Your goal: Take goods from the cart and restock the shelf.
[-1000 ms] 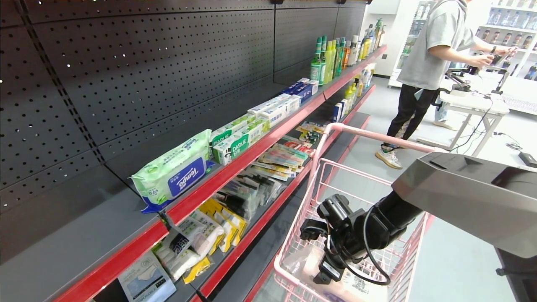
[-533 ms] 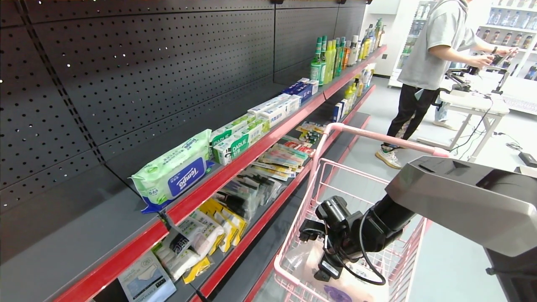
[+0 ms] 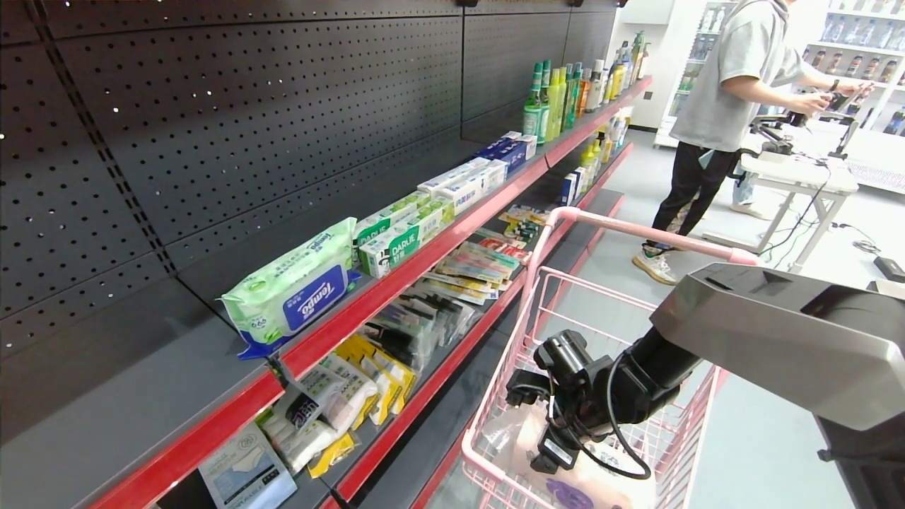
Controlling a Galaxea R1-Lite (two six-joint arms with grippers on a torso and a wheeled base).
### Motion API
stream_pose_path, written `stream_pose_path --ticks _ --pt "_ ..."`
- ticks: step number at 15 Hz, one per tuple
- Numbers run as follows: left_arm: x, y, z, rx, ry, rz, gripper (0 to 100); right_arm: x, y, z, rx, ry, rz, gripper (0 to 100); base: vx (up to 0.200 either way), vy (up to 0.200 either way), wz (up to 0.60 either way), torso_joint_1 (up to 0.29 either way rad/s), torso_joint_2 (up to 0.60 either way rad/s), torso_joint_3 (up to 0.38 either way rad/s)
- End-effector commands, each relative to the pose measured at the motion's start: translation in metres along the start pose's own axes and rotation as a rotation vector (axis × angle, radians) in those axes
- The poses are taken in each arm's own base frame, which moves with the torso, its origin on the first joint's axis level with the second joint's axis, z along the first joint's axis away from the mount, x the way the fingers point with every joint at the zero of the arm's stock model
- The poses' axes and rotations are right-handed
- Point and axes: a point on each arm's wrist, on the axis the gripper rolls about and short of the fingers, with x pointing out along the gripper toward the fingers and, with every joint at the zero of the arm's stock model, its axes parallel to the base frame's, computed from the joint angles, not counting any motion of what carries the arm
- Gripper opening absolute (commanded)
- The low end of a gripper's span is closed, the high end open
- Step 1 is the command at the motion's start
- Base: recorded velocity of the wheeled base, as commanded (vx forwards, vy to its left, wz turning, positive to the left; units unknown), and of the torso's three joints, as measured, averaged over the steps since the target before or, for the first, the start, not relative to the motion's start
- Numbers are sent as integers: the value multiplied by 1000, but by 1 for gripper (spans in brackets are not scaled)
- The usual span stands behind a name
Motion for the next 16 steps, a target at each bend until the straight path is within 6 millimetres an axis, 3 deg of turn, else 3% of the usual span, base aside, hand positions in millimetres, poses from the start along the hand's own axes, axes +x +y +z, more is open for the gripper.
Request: stream_pose_path --ticks 1,12,13,16 --pt "0 0 0 0 1 0 100 0 0 0 -1 0 -2 100 0 0 0 -110 261 139" --pt "0 0 0 0 1 0 100 3 0 4 -27 -5 -9 100 0 0 0 -7 20 11" --pt "0 0 0 0 1 0 100 3 0 3 -27 -2 -7 0 0 0 0 0 0 0" --pt "0 0 0 0 1 0 100 4 0 3 -27 -2 -7 0 0 0 0 0 0 0"
